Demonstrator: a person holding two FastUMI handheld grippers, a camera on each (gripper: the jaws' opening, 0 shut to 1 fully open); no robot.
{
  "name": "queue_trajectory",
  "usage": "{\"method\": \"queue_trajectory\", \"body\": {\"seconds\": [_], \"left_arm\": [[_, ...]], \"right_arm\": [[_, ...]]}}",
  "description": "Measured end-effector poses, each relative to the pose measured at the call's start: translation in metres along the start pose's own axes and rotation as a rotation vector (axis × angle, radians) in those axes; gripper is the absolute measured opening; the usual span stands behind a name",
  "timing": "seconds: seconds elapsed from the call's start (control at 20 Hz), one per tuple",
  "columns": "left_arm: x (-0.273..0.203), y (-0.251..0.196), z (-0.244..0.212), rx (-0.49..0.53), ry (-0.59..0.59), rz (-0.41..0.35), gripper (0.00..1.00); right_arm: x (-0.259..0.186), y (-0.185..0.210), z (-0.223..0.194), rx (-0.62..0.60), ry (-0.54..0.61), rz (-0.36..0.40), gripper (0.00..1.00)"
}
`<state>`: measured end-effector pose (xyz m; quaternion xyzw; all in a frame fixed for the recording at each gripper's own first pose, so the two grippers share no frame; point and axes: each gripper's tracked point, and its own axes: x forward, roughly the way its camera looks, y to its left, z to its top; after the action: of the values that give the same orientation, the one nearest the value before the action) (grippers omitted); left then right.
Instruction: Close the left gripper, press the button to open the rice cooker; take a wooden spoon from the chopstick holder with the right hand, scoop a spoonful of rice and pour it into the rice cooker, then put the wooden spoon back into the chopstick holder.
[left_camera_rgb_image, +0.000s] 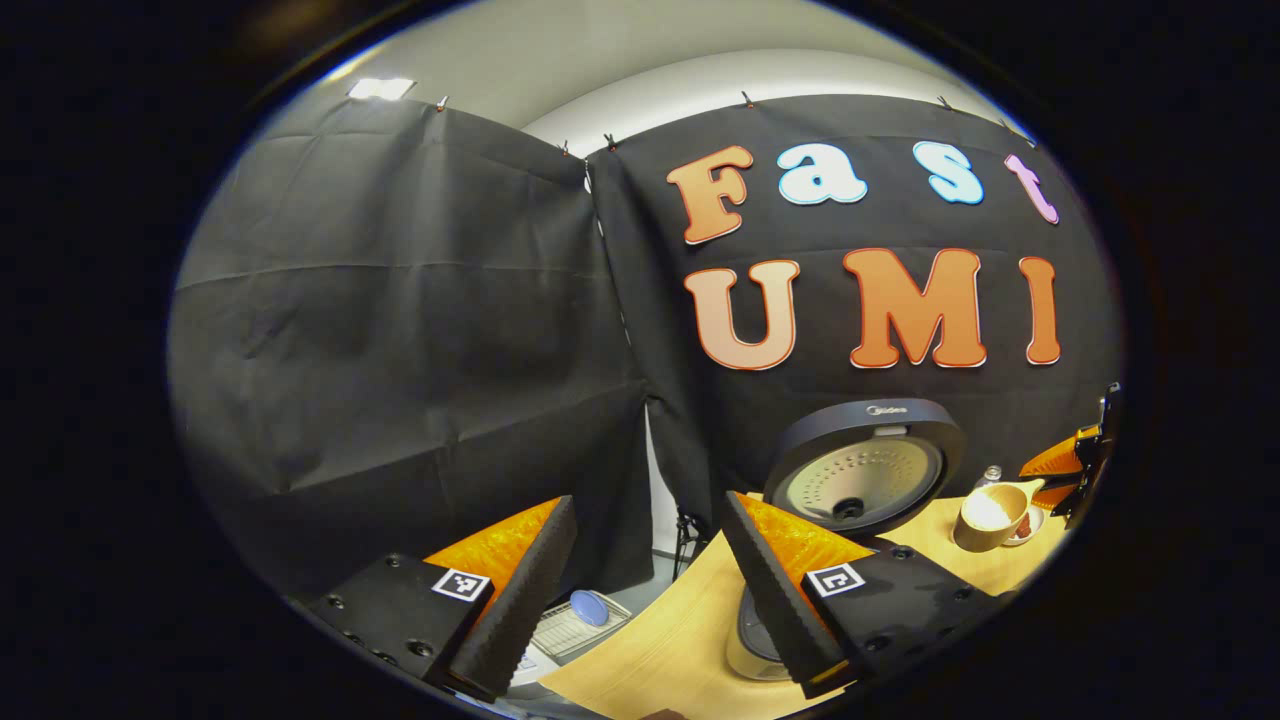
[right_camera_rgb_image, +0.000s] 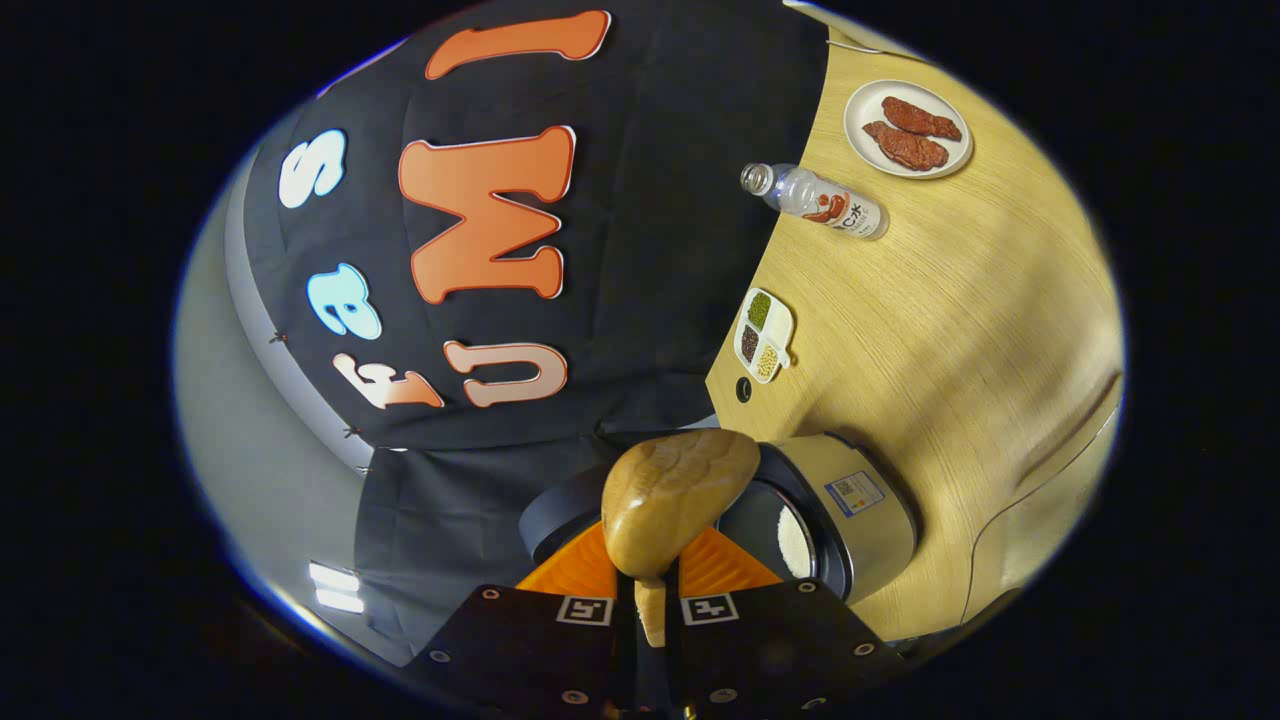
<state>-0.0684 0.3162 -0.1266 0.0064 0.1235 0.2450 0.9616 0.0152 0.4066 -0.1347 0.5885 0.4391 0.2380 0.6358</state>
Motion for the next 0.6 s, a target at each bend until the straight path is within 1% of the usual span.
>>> {"method": "queue_trajectory", "body": {"seconds": [0.05,0.1,0.15,0.25,0.4,0.45,0.5,0.6], "left_arm": [[0.002,0.004,-0.002,-0.007,0.005,0.008,0.94],[0.004,0.007,-0.005,-0.014,0.008,0.014,0.99],[0.005,0.010,-0.008,-0.019,0.014,0.019,0.94],[0.010,0.014,-0.013,-0.024,0.026,0.028,0.94],[0.015,0.020,-0.016,-0.023,0.035,0.040,0.94],[0.016,0.021,-0.017,-0.024,0.037,0.043,1.00],[0.018,0.020,-0.019,-0.024,0.041,0.041,0.94],[0.019,0.023,-0.021,-0.020,0.048,0.046,0.94]], "right_arm": [[0.007,0.002,-0.002,-0.017,-0.002,-0.011,0.11],[0.016,0.005,-0.004,-0.032,-0.005,-0.017,0.11],[0.023,0.008,-0.006,-0.049,-0.008,-0.020,0.11],[0.031,0.011,-0.008,-0.082,-0.019,-0.033,0.11],[0.041,0.008,-0.008,-0.181,-0.054,-0.073,0.11],[0.042,0.007,-0.008,-0.209,-0.061,-0.085,0.11],[0.043,0.006,-0.008,-0.233,-0.068,-0.090,0.11],[0.044,0.000,-0.010,-0.271,-0.084,-0.111,0.11]]}}
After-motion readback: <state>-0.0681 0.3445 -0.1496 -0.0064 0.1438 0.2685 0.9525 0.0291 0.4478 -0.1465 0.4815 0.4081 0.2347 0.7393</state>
